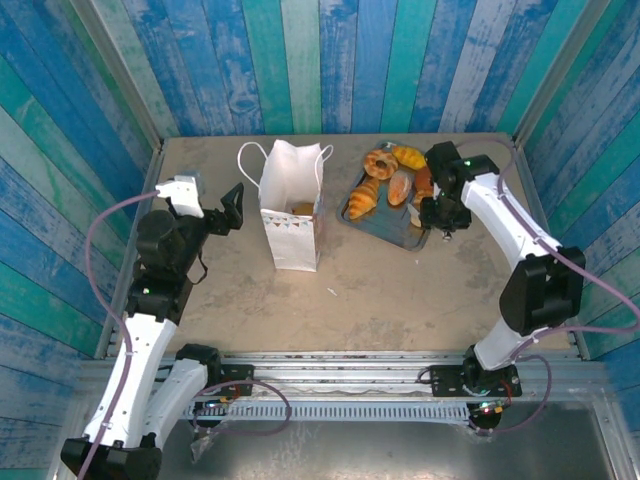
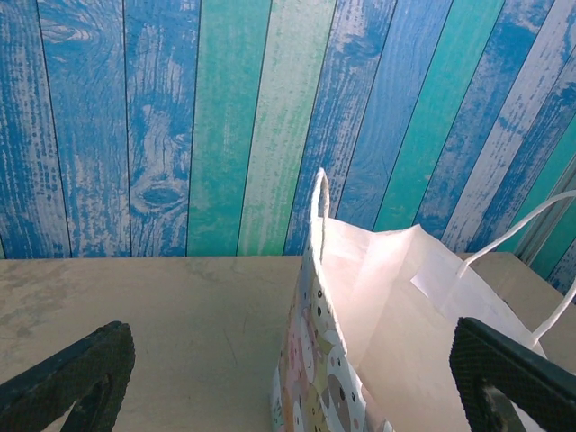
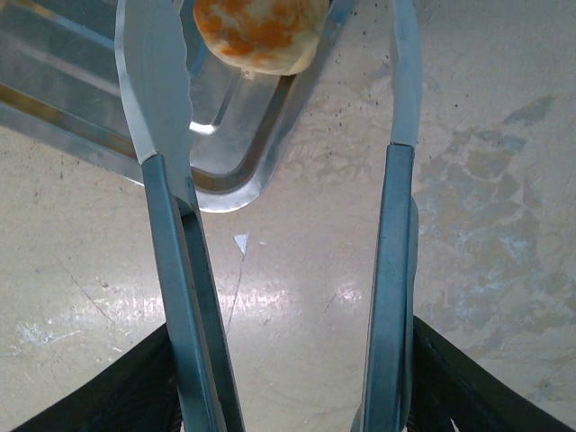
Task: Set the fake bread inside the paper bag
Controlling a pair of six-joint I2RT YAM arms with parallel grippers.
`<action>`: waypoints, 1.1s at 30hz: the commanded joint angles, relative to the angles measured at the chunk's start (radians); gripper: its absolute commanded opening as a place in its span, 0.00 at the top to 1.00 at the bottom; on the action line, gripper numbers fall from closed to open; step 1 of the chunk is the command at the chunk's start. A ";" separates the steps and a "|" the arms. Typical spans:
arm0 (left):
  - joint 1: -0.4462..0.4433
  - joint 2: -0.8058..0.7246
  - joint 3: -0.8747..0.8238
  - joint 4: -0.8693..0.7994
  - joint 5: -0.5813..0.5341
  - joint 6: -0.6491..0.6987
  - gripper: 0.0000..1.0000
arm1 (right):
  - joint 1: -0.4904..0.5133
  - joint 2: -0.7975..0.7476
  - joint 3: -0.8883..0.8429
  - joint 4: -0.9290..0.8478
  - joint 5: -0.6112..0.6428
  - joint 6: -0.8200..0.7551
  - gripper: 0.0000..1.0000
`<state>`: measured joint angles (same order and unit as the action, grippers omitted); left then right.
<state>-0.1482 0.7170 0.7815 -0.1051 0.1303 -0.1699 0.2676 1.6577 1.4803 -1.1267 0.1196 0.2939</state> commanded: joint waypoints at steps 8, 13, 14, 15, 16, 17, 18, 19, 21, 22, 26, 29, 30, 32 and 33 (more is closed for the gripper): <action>0.069 0.022 -0.021 0.068 0.084 -0.032 0.06 | -0.003 0.071 0.054 0.016 0.004 -0.008 0.41; 0.094 0.023 -0.026 0.080 0.109 -0.047 0.06 | 0.002 0.092 0.061 0.016 0.007 -0.007 0.41; 0.095 0.021 -0.028 0.079 0.110 -0.047 0.06 | 0.002 0.096 0.061 0.016 0.008 -0.006 0.41; 0.096 0.020 -0.027 0.081 0.110 -0.046 0.06 | 0.002 0.100 0.061 0.016 0.009 -0.006 0.41; 0.098 0.017 -0.027 0.081 0.111 -0.044 0.06 | 0.004 0.103 0.064 0.017 0.009 -0.007 0.41; 0.097 0.016 -0.030 0.080 0.109 -0.042 0.06 | 0.005 0.109 0.067 0.016 0.009 -0.008 0.41; 0.099 0.013 -0.031 0.080 0.109 -0.043 0.06 | 0.007 0.112 0.071 0.016 0.008 -0.009 0.42; 0.101 0.012 -0.031 0.080 0.109 -0.043 0.06 | 0.008 0.117 0.073 0.016 0.009 -0.009 0.42; 0.105 0.011 -0.031 0.081 0.112 -0.044 0.06 | 0.012 0.126 0.080 0.017 0.009 -0.009 0.42; 0.106 0.012 -0.032 0.080 0.113 -0.045 0.06 | 0.013 0.131 0.084 0.017 0.008 -0.008 0.43; 0.112 0.013 -0.033 0.081 0.123 -0.047 0.06 | 0.016 0.153 0.088 0.017 0.008 -0.006 0.43; 0.114 0.013 -0.034 0.082 0.125 -0.049 0.06 | 0.019 0.167 0.087 0.018 0.008 -0.005 0.43; 0.116 0.014 -0.034 0.082 0.125 -0.049 0.06 | 0.021 0.172 0.087 0.018 0.008 -0.005 0.44; 0.118 0.015 -0.036 0.082 0.133 -0.051 0.06 | 0.022 0.177 0.086 0.019 0.009 -0.005 0.46; 0.121 0.015 -0.035 0.081 0.135 -0.052 0.06 | 0.022 0.179 0.084 0.021 0.009 -0.006 0.47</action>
<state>-0.0364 0.7380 0.7570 -0.0505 0.2474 -0.2150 0.2817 1.8267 1.5459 -1.1065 0.1204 0.2920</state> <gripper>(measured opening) 0.939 0.540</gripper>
